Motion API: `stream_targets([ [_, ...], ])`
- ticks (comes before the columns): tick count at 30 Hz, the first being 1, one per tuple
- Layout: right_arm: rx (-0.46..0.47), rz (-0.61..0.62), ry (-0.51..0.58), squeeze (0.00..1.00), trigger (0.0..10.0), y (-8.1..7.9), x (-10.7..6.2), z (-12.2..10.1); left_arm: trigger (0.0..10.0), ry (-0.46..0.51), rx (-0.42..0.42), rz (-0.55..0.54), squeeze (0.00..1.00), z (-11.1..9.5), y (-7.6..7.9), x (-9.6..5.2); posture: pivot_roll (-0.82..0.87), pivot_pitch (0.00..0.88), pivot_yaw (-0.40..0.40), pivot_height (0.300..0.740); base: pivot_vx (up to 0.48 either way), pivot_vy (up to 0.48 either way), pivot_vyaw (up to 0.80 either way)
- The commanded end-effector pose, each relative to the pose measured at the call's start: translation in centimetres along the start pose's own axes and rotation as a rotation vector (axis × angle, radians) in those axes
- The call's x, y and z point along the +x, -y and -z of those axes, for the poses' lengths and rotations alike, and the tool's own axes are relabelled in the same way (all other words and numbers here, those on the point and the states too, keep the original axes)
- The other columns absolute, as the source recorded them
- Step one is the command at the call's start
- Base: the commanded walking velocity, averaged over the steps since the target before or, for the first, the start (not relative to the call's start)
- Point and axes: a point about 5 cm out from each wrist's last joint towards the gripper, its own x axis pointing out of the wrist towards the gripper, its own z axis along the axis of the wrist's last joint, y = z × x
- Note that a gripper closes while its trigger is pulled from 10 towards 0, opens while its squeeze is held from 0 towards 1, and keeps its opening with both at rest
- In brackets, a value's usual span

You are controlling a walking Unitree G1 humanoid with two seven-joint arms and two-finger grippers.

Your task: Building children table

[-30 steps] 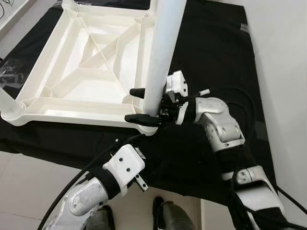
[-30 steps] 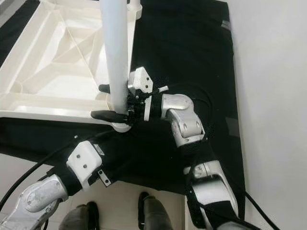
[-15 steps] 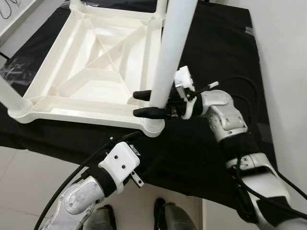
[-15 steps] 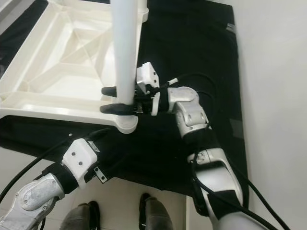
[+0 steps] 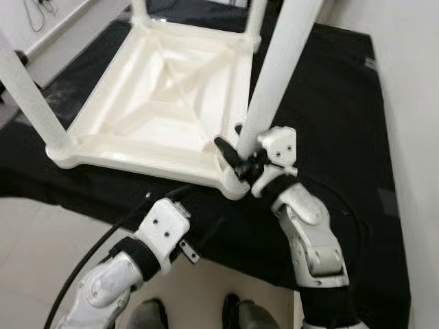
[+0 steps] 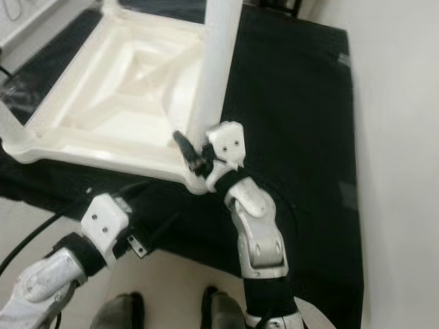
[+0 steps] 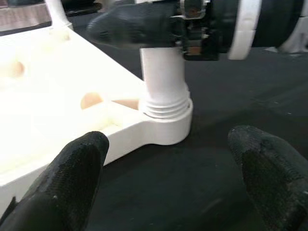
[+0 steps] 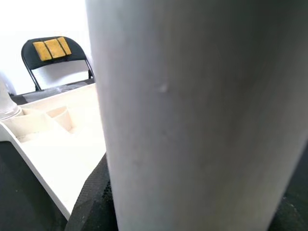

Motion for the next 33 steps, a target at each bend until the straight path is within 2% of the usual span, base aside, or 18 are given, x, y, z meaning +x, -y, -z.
stream_targets([
  [1, 0.086, 0.011, -0.275, 0.0, 0.0, 0.4, -1.1, 4.7, 10.0, 0.002, -0.008, -0.001, 0.0, 0.2, -0.1, -0.1, 0.1, 0.254, -0.132, 0.74, 0.0, 0.0, 0.0],
  [2, 0.086, 0.011, -0.275, 0.0, 0.0, 0.4, -1.1, 4.7, 10.0, 0.002, -0.008, -0.001, 0.0, 0.2, -0.1, -0.1, 0.1, 0.254, -0.132, 0.74, 0.0, 0.0, 0.0],
  [3, 0.072, 0.015, -0.278, 0.0, 10.0, 0.4, -0.9, 4.6, 10.0, 0.004, -0.007, -0.004, 0.0, 0.2, -0.1, -0.1, 0.11, 0.248, -0.133, 0.74, 0.0, 0.0, 0.0],
  [5, 0.064, 0.022, -0.281, 0.0, 10.0, 0.4, -0.7, 4.5, 10.0, 0.005, -0.007, -0.006, 0.0, 0.2, -0.2, -0.1, 0.11, 0.245, -0.132, 0.74, 0.0, 0.0, 0.0],
  [6, 0.054, -0.014, -0.249, 0.08, 10.0, 0.5, -0.3, 3.9, 10.0, 0.006, -0.006, -0.008, 0.0, 0.2, -0.2, -0.1, 0.11, 0.234, -0.13, 0.74, 0.0, 0.0, 0.0],
  [7, 0.054, -0.014, -0.249, 0.08, 10.0, 0.5, -0.3, 3.9, 10.0, 0.006, -0.006, -0.008, 0.0, 0.2, -0.2, -0.1, 0.11, 0.234, -0.13, 0.74, 0.0, 0.0, 0.0],
  [8, 0.067, -0.034, -0.222, 1.0, 10.0, 0.3, 0.1, 3.3, 10.0, 0.007, -0.004, -0.009, 0.0, 0.2, -0.3, 0.0, 0.11, 0.234, -0.13, 0.74, 0.0, 0.0, 0.0],
  [10, 0.086, -0.05, -0.198, 1.0, 10.0, 0.0, 0.3, 2.7, 10.0, 0.009, -0.003, -0.01, 0.0, 0.2, -0.3, 0.0, 0.11, 0.234, -0.13, 0.74, 0.0, 0.0, 0.0],
  [12, 0.143, -0.233, -0.106, 1.0, 10.0, -0.1, 1.3, 0.6, 10.0, 0.02, -0.002, -0.009, 0.0, 0.0, -0.3, 0.2, 0.11, 0.222, -0.129, 0.74, 0.0, 0.0, 0.0],
  [15, 0.156, -0.287, -0.077, 1.0, 10.0, 0.0, 1.6, 0.0, 10.0, 0.023, -0.002, -0.009, 0.0, 0.0, -0.3, 0.3, 0.11, 0.222, -0.129, 0.74, 0.0, 0.0, 0.0],
  [16, 0.134, -0.44, -0.028, 0.0, 10.0, 0.3, 1.7, -1.0, 10.0, 0.024, -0.003, -0.011, 0.0, 0.0, -0.2, 0.3, 0.12, 0.218, -0.135, 0.74, 0.0, 0.0, 0.0],
  [17, 0.085, -0.566, -0.004, 0.0, 10.0, 0.3, 1.4, -1.5, 10.0, 0.024, -0.002, -0.012, 0.0, 0.0, -0.2, 0.3, 0.12, 0.218, -0.135, 0.74, 0.0, 0.0, 0.0],
  [18, 0.076, -0.604, -0.002, 0.0, 10.0, 0.2, 1.3, -1.5, 10.0, 0.023, 0.0, -0.012, 0.0, 0.0, -0.2, 0.3, 0.12, 0.218, -0.135, 0.74, 0.0, 0.0, 0.0],
  [22, 0.075, -0.707, -0.011, 0.0, 10.0, 0.4, 1.0, -1.6, 10.0, 0.026, 0.0, -0.012, 0.0, -0.1, -0.2, 0.3, 0.12, 0.219, -0.134, 0.74, 0.0, 0.0, 0.0],
  [28, 0.112, -0.761, 0.001, 0.0, 10.0, 1.9, 2.3, -1.8, 10.0, 0.025, 0.004, -0.008, 0.0, -0.1, 0.0, 0.4, 0.13, 0.23, -0.135, 0.74, 0.0, 0.0, 0.0],
  [29, 0.112, -0.758, 0.007, 0.0, 6.3, 2.1, 2.6, -1.9, 10.0, 0.023, 0.006, -0.008, 0.0, -0.1, 0.0, 0.4, 0.13, 0.23, -0.135, 0.74, 0.0, 0.0, 0.0],
  [30, 0.107, -0.76, 0.014, 0.0, 0.0, 2.5, 3.0, -1.9, 10.0, 0.021, 0.01, -0.009, 0.0, -0.1, 0.0, 0.4, 0.14, 0.234, -0.135, 0.74, 0.0, 0.0, 0.0],
  [33, 0.094, -0.754, 0.024, 0.0, 0.0, 3.1, 3.5, -2.0, 10.0, 0.02, 0.014, -0.013, 0.0, -0.2, -0.1, 0.4, 0.14, 0.237, -0.136, 0.74, 0.0, 0.0, 0.0],
])
